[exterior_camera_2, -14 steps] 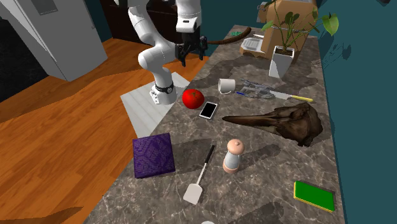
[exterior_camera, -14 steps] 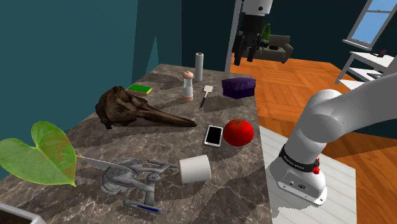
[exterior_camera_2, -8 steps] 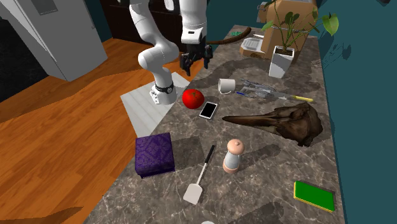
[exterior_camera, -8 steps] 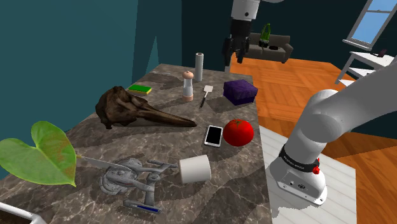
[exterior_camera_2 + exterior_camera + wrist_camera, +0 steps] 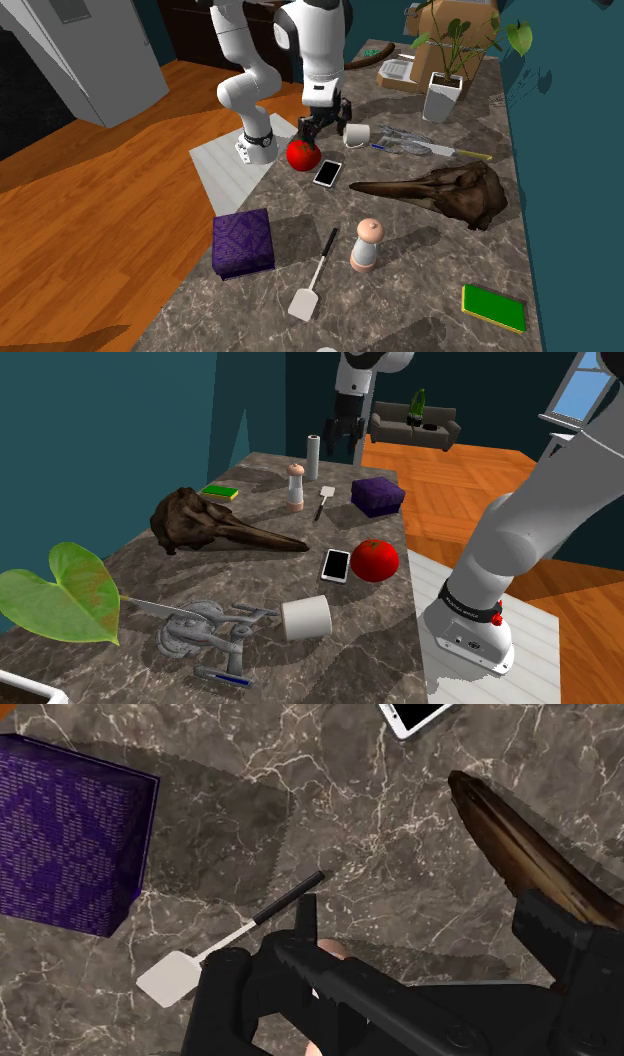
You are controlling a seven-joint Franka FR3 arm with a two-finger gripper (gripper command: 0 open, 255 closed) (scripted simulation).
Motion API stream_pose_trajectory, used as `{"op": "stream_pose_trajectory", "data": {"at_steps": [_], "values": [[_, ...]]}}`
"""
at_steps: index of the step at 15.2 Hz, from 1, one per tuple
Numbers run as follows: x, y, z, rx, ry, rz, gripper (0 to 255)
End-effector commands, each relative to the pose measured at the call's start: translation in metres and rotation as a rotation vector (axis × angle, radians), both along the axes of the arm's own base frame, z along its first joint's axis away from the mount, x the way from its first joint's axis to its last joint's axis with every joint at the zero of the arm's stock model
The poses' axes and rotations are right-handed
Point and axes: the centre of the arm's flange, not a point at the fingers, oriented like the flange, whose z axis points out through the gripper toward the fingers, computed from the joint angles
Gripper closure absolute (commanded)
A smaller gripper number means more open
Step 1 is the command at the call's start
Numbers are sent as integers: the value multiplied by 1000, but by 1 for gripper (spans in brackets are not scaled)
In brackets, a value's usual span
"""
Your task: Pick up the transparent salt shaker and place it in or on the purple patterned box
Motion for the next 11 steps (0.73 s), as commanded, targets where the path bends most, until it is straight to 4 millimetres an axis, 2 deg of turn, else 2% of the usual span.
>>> {"op": "stream_pose_trajectory", "data": {"at_steps": [1, 11], "values": [[24, -7, -11, 8, 0, -2, 0], [143, -42, -61, 48, 1, -11, 0]]}}
